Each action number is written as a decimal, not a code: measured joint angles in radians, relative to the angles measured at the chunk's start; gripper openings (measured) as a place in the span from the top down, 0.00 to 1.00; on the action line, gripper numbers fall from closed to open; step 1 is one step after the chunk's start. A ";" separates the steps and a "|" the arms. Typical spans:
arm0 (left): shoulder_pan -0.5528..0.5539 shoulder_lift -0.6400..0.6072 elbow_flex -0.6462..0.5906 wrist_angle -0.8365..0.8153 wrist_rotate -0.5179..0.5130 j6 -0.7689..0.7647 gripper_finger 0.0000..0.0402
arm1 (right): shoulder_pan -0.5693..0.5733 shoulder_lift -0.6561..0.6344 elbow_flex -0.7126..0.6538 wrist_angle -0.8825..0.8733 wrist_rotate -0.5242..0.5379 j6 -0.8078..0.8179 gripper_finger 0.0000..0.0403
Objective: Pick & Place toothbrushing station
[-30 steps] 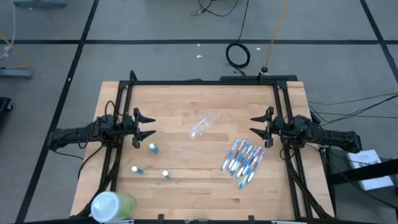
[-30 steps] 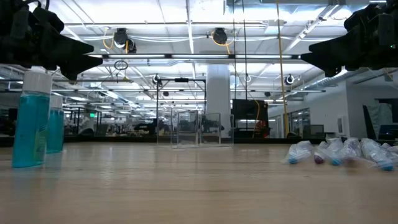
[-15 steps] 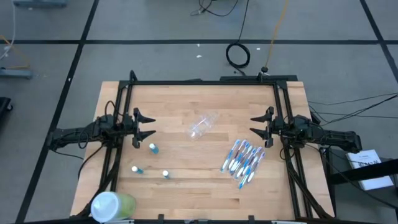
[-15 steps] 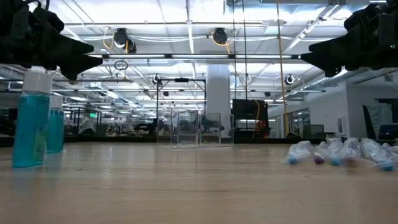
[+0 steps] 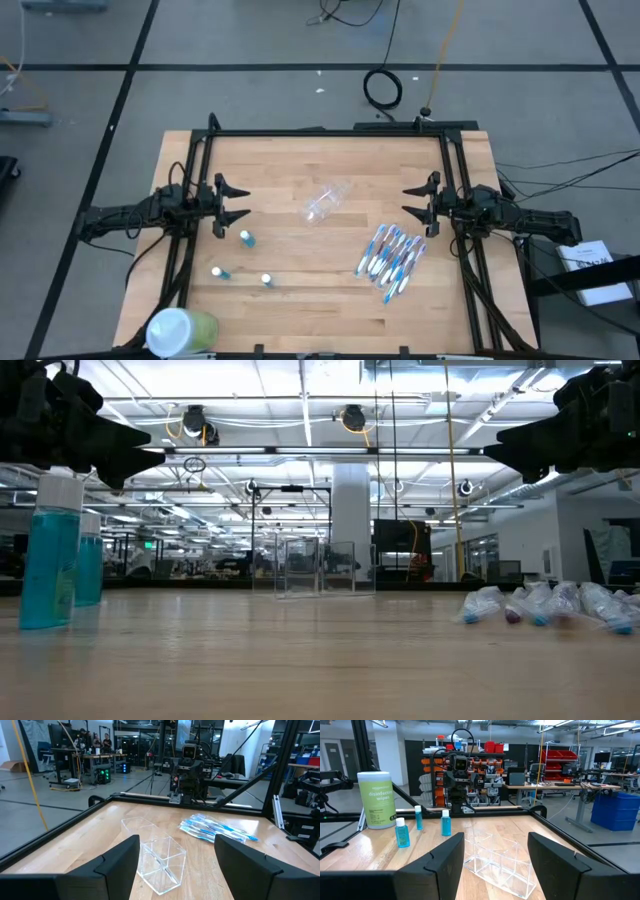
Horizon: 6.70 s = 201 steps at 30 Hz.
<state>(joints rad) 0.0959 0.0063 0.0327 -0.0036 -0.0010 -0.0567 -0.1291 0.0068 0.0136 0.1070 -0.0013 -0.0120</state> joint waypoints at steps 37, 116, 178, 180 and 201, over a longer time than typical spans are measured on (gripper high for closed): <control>0.000 0.022 0.001 0.071 0.115 -0.418 0.34 | 0.000 0.000 0.000 -0.002 0.000 0.000 0.47; -0.343 1.185 0.803 -0.996 -0.098 -0.479 0.34 | 0.000 0.000 0.000 -0.004 0.000 0.000 0.47; -0.310 1.185 0.848 -0.909 -0.157 -0.442 0.74 | 0.000 0.000 0.000 -0.004 0.000 0.000 0.47; -0.282 1.185 0.893 -0.908 -0.158 -0.420 0.74 | 0.000 0.000 0.000 -0.004 0.000 0.000 0.47; -0.010 1.590 1.448 -0.877 -0.118 0.233 0.75 | 0.000 0.000 0.000 -0.006 0.000 0.000 0.47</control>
<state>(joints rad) 0.0863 1.5959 1.4802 -0.8807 -0.1190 0.1761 -0.1291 0.0071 0.0137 0.1013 -0.0013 -0.0120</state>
